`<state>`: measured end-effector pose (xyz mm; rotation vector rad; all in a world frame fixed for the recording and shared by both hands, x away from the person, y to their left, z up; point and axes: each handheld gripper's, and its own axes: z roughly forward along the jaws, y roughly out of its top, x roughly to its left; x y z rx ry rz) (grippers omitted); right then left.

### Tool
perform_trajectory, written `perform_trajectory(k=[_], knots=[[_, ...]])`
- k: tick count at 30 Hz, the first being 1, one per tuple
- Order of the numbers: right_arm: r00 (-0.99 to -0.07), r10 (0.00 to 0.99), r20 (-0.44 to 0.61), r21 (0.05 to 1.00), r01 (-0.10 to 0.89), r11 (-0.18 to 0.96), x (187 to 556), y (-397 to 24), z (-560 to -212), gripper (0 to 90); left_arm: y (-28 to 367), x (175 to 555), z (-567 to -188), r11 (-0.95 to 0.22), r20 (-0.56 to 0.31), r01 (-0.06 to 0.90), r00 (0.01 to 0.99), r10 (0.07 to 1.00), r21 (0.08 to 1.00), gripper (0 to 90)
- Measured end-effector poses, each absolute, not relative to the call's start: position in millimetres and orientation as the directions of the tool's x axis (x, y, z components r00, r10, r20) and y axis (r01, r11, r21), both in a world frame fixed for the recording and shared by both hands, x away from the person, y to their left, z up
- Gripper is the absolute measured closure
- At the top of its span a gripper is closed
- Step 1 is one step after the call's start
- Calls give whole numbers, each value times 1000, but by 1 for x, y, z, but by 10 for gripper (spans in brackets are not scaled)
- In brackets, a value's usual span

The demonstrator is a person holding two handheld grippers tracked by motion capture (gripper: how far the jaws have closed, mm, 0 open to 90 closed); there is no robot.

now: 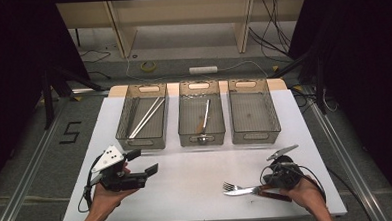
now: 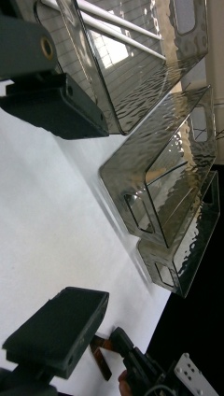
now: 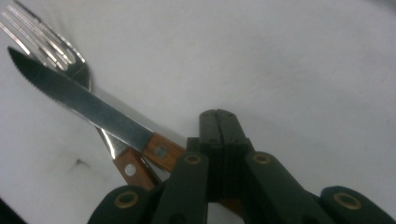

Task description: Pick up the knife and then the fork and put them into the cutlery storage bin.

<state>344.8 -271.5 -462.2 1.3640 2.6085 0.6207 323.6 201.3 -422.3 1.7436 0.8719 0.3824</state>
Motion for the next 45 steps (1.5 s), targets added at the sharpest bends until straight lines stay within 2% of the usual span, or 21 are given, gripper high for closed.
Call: perform_trajectory(k=[14,18,21,24,27,32,38,42,45], knots=[[-616,785,60,397,736,548,329,-278,-459,900,201,324,-422,-134,-164,365,677,717,921,165],[-663,749,25,428,684,591,329,-280,-447,830,201,324,-422,-132,-165,365,677,717,921,165],[-716,698,7,431,632,644,328,-281,-439,676,201,324,-423,-133,-165,366,677,717,921,166],[-752,659,0,403,603,688,327,-280,-437,584,200,324,-423,-138,-163,367,679,716,920,165],[-782,623,-18,380,571,728,325,-280,-438,519,200,325,-422,-134,-165,366,677,717,921,165],[-815,578,-33,345,534,772,325,-277,-439,469,200,325,-423,-134,-165,366,677,717,921,166],[-842,538,-51,298,501,813,326,-271,-443,452,200,325,-423,-136,-163,366,676,718,921,165],[-852,520,-61,262,489,832,327,-268,-447,475,200,325,-423,-138,-162,367,677,717,920,166],[-859,510,-55,247,483,840,327,-266,-448,524,200,325,-423,-140,-162,369,676,718,919,167]])
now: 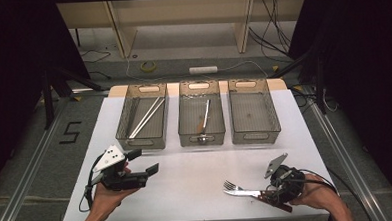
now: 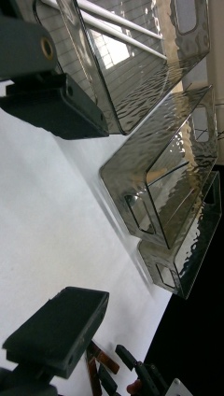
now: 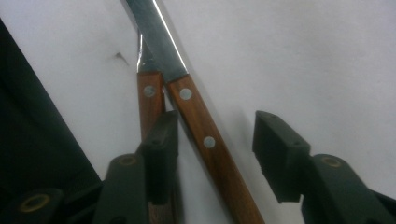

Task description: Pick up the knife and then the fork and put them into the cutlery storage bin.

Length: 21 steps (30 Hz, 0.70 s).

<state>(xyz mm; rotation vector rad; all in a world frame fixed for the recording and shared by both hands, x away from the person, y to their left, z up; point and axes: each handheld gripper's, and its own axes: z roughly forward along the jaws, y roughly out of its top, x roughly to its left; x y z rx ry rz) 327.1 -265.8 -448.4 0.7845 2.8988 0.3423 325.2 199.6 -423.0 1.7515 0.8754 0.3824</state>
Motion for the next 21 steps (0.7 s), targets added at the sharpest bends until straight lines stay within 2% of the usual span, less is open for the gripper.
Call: perform_trajectory(k=[13,21], knots=[[-897,439,-47,213,420,882,330,-257,-454,653,199,325,-423,-141,-160,368,676,720,919,166],[-916,396,-60,193,378,905,329,-254,-454,686,199,326,-423,-144,-158,367,676,720,919,167]])
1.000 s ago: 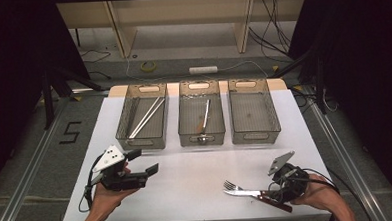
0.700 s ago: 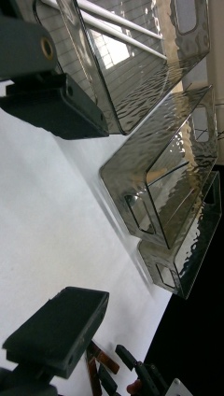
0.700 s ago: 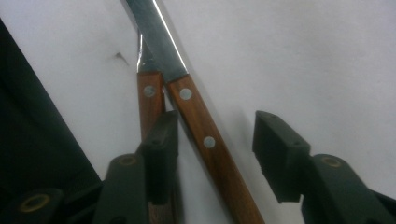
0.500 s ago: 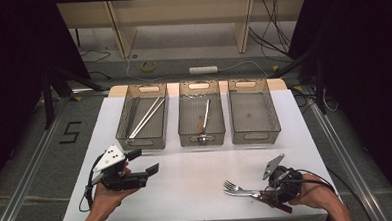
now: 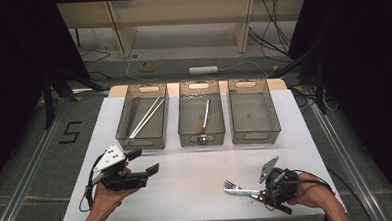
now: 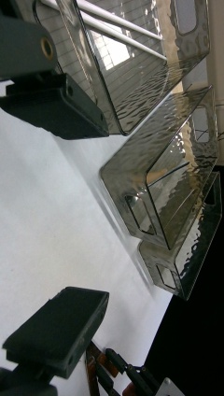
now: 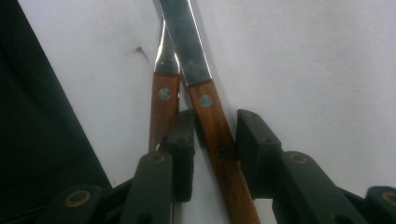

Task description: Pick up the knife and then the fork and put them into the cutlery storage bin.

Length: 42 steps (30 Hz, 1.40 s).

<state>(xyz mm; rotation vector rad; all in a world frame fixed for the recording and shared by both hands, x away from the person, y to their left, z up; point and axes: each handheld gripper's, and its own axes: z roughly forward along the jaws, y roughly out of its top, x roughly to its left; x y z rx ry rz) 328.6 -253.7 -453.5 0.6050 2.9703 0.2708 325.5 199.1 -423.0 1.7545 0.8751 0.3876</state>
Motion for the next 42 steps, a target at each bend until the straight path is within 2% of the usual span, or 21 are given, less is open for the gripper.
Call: perform_trajectory(k=[24,34,42], knots=[[-955,285,-86,185,266,946,324,-251,-453,766,198,325,-423,-146,-155,367,676,721,919,167],[-958,272,-90,192,251,949,322,-251,-452,771,198,325,-423,-145,-156,367,675,721,919,167],[-950,297,-91,250,267,931,321,-254,-445,774,199,325,-423,-145,-155,366,675,721,919,167]])
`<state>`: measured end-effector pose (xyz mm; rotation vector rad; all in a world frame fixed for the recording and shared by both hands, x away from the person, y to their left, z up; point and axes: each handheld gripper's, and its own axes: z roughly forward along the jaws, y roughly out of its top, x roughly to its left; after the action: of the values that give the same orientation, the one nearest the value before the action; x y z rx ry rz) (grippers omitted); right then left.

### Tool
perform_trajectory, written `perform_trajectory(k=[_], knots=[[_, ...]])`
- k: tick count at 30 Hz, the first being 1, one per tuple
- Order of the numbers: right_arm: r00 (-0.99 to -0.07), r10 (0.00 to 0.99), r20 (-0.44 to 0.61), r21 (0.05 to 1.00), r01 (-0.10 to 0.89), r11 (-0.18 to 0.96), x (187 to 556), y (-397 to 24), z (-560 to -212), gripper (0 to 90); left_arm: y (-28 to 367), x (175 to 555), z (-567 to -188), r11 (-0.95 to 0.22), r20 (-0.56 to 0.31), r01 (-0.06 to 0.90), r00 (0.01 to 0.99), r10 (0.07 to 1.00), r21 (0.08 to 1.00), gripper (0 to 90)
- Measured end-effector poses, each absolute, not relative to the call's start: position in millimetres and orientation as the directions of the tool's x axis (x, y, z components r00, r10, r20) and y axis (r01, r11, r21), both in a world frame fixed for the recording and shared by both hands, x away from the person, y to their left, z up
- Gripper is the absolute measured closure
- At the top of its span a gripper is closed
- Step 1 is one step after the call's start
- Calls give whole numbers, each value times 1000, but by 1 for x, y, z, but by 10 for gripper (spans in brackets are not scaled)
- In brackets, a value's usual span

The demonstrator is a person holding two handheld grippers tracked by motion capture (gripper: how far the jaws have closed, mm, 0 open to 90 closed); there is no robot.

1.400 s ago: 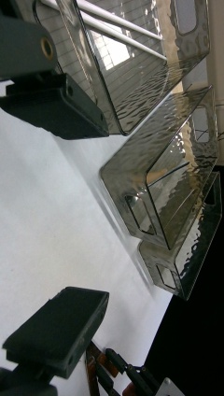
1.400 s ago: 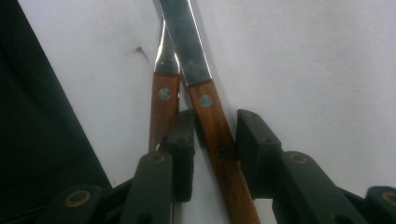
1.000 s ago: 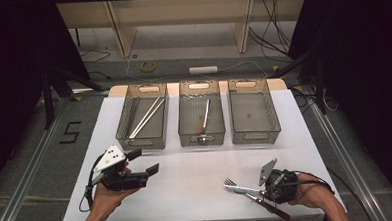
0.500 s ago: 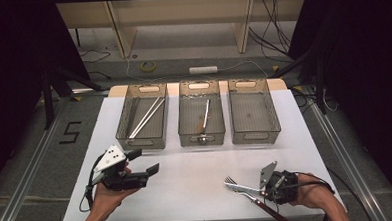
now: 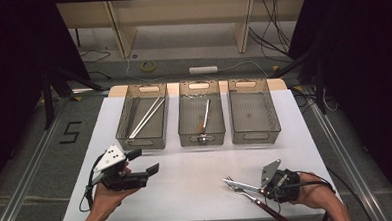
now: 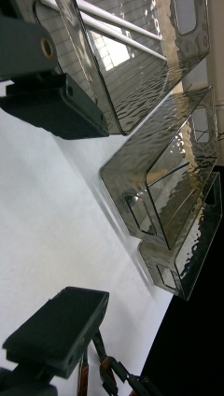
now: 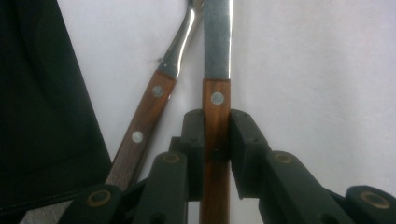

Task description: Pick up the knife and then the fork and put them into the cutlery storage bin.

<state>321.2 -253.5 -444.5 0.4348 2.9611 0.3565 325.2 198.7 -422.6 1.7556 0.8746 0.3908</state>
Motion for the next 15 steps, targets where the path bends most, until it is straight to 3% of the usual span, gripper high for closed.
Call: perform_trajectory(k=[15], knots=[[-885,462,-59,405,402,821,331,-262,-427,773,200,325,-423,-131,-165,367,673,721,921,167]])
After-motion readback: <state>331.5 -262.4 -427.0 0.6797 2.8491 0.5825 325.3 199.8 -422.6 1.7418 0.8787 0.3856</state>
